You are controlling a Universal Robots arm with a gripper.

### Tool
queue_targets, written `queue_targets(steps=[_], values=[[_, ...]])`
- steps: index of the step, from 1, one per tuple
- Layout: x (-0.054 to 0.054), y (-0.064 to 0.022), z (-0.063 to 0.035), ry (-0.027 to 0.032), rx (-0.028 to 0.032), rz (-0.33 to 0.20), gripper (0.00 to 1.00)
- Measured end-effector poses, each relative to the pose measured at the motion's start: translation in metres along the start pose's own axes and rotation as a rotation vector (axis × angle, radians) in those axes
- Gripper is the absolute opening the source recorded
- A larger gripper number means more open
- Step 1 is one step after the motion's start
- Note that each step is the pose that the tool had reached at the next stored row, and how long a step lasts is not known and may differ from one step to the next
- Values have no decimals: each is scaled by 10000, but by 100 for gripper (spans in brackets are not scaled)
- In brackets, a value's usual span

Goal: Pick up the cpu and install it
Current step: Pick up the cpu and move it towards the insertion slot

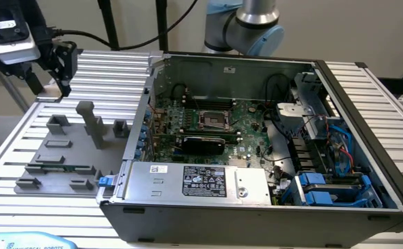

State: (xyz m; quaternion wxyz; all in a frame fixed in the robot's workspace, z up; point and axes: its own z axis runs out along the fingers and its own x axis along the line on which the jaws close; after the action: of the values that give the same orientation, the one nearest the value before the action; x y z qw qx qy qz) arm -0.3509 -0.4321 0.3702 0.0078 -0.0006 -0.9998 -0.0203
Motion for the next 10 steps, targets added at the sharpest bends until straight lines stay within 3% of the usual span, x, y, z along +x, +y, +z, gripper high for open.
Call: queue_targets(steps=[5, 10], values=[[-226, 7, -171, 58, 0, 1, 55], [-453, 9, -214, 75, -7, 1, 55]])
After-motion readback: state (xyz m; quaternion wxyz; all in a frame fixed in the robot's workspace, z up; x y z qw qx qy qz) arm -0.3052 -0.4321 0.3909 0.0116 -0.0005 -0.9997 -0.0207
